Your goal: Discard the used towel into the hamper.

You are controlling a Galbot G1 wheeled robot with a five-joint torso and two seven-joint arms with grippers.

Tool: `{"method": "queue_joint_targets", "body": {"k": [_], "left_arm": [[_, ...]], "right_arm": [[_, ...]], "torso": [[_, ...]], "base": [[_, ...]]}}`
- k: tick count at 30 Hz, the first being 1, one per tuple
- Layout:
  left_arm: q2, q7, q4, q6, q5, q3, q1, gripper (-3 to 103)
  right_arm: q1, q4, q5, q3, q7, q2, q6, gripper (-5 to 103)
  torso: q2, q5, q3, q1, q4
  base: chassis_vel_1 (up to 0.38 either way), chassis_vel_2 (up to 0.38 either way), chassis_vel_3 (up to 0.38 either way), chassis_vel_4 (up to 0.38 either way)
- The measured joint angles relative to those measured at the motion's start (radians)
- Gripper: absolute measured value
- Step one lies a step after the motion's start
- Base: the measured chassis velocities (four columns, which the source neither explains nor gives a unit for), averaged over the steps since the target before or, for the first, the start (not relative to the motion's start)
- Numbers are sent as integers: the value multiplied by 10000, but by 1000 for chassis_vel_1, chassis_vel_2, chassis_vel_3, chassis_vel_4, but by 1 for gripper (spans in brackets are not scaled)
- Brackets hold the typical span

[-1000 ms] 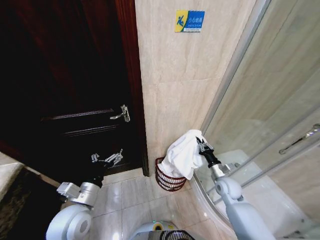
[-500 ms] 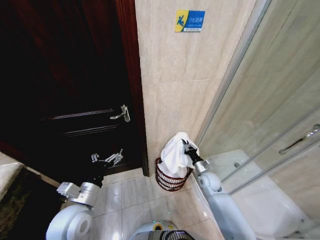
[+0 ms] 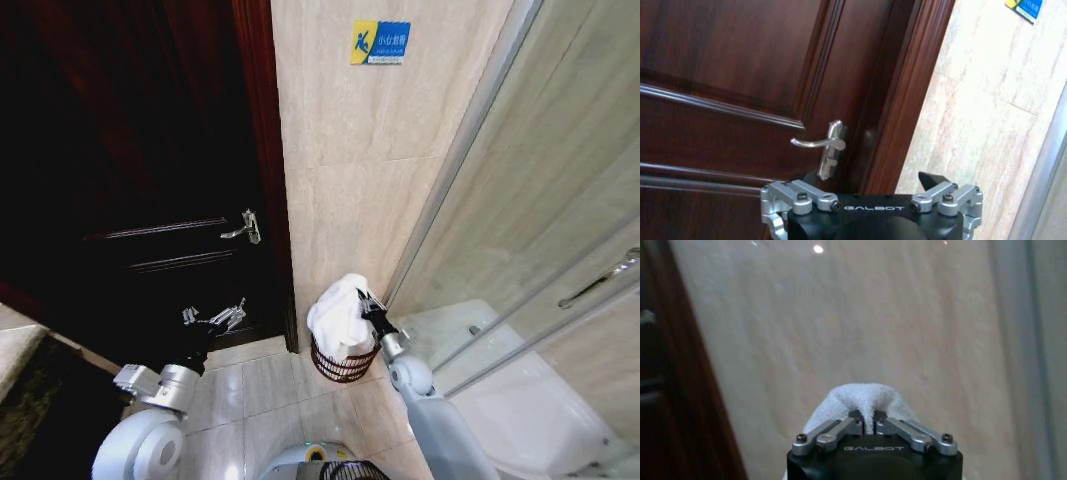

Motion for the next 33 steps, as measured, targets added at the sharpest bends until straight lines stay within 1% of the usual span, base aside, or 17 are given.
{"method": "queue_joint_targets", "body": {"k": [1, 4, 5, 7, 13, 15, 17, 18, 21, 25, 27, 29, 31, 33], "left_arm": [[0, 0, 0, 0, 0, 0, 0, 100], [0, 0, 0, 0, 0, 0, 0, 100], [0, 0, 0, 0, 0, 0, 0, 100], [0, 0, 0, 0, 0, 0, 0, 100], [0, 0, 0, 0, 1, 0, 0, 100], [0, 0, 0, 0, 0, 0, 0, 100], [0, 0, 0, 0, 0, 0, 0, 100], [0, 0, 0, 0, 0, 0, 0, 100], [0, 0, 0, 0, 0, 0, 0, 100], [0, 0, 0, 0, 0, 0, 0, 100], [0, 0, 0, 0, 0, 0, 0, 100], [0, 0, 0, 0, 0, 0, 0, 100], [0, 0, 0, 0, 0, 0, 0, 100], [0, 0, 0, 0, 0, 0, 0, 100]], "right_arm": [[106, -452, 205, 81, -81, -95, 42, 6], [211, -801, 365, 117, -187, -171, 63, 6], [344, -1150, 442, 165, -426, -202, 104, 6], [470, -1423, 427, 198, -553, -202, 163, 6], [959, -2306, -40, 210, -732, -12, 362, 6], [1268, -3000, -425, 156, -792, 201, 573, 6], [1348, -3202, -523, 145, -802, 264, 625, 6], [1524, -3681, -740, 142, -817, 405, 753, 6], [1947, -4767, -1149, 222, -785, 741, 865, 6], [2118, -5147, -1316, 221, -748, 881, 838, 6], [2289, -5447, -1470, 277, -620, 1060, 843, 6], [2335, -5447, -1458, 314, -558, 1106, 851, 6], [2446, -5189, -1312, 352, -299, 1108, 866, 6], [2629, -5116, -1339, 372, -122, 1046, 1048, 6]], "torso": [[0, 1, 0, 0, 0], [0, 0, 0, 1, 0], [0, 0, 0, 0, -1], [0, 1, 0, 0, 0], [0, -1, 0, 0, 0], [0, -2, 0, 0, 2], [0, -1, 0, 0, 1], [0, 0, 0, 0, 1], [0, -1, 1, 1, 1], [0, -2, 0, 0, 1], [0, 0, 1, 0, 1], [0, 1, 1, 1, 1], [0, 0, 1, 1, 0], [0, -1, 1, 0, 2]], "base": [[0, 0, 0, 0], [0, 0, 0, 0], [0, 0, 0, 0], [0, 0, 0, 0], [0, 0, 0, 0], [0, 0, 0, 0], [0, 0, 0, 0], [0, 0, 0, 0], [0, 0, 0, 0], [0, 0, 0, 0], [0, 0, 0, 0], [0, 0, 0, 0], [0, 0, 0, 0], [0, 0, 0, 0]]}}
